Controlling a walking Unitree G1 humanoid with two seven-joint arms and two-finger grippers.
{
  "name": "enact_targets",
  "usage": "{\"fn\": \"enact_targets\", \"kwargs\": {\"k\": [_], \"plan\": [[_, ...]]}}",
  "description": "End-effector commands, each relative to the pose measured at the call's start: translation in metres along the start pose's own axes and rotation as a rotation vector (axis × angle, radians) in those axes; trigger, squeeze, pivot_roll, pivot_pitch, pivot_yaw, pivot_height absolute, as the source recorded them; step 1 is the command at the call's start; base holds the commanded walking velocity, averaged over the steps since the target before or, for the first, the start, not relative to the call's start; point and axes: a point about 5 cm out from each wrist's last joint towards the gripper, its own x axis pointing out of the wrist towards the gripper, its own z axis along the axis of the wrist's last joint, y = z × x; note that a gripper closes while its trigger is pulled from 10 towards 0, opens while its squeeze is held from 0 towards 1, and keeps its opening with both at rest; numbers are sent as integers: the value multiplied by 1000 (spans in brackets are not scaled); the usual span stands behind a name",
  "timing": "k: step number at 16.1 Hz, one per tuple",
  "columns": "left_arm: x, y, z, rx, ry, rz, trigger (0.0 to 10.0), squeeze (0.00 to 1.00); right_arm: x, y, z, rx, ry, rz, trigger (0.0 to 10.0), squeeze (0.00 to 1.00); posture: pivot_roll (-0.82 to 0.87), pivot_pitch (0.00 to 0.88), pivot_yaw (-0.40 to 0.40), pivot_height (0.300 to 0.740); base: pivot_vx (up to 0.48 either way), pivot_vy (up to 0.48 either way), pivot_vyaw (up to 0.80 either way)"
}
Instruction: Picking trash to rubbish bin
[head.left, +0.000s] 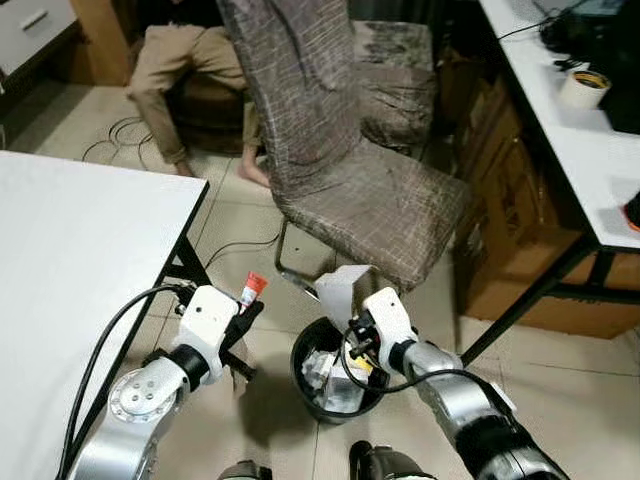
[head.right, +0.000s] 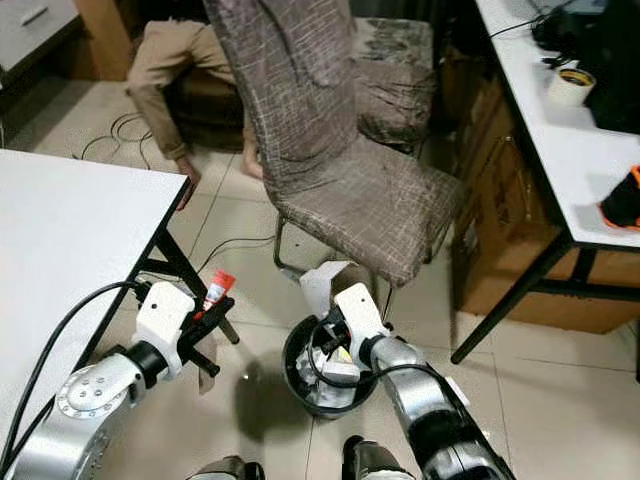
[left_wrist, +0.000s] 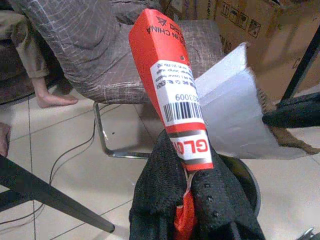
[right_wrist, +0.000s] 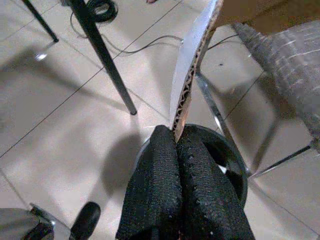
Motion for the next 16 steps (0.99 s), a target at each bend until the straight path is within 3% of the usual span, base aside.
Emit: {"fn": "enact_targets", "kwargs": {"k": [1, 9, 10, 11, 13, 16], "plan": [[-4, 0, 0, -2, 9, -5, 10000, 0, 2, -2, -3, -17, 18, 1, 10000, 1000, -12, 208, -4, 740, 0, 0, 0], [2, -2, 1, -33, 10, -7, 10000, 0, 4, -11, -1, -30, 30, -24, 10000, 1000, -23, 199, -8, 740, 0, 0, 0], [8, -6, 0, -42, 14, -32, 10000, 0, 1, -16, 1, -34, 11, -43, 10000, 843, -24, 198, -11, 740, 0, 0, 0], [20, -14, -4, -39, 36, -87, 10000, 0, -6, -26, 2, -2, -33, -99, 10000, 0, -30, 193, -17, 740, 0, 0, 0], [34, -25, -11, -46, 55, -146, 10000, 0, -18, -34, 1, 22, -81, -159, 10000, 0, -44, 192, -15, 740, 0, 0, 0], [63, -51, -29, -68, 95, -273, 10000, 0, -59, -43, -6, 47, -149, -314, 10000, 0, -115, 187, 4, 740, 0, 0, 0]]}}
